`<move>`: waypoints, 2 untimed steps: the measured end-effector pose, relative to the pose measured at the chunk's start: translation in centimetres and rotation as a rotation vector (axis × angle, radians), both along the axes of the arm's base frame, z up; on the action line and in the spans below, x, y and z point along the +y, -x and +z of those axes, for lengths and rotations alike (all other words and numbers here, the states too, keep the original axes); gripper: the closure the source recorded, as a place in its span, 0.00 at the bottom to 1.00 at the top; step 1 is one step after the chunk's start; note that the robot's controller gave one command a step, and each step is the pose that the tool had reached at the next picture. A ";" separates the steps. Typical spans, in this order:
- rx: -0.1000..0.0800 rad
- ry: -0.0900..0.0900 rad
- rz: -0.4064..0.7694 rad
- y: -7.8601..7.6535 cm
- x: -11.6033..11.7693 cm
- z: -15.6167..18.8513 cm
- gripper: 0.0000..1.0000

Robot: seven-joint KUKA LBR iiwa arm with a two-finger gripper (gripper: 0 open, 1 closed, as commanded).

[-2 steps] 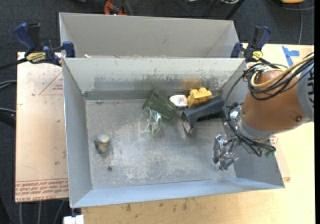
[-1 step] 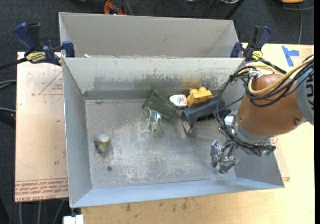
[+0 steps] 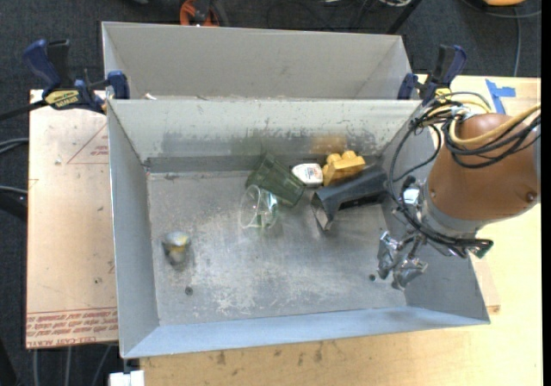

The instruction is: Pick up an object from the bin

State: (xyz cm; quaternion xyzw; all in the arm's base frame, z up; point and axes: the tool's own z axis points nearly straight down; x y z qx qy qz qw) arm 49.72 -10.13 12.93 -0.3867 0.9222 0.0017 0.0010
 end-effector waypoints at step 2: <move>-0.010 -0.002 0.231 -5.6 6.2 -1.8 0.00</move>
Offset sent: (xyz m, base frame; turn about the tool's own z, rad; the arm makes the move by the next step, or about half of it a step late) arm 0.0524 0.0549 -0.0189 -0.2233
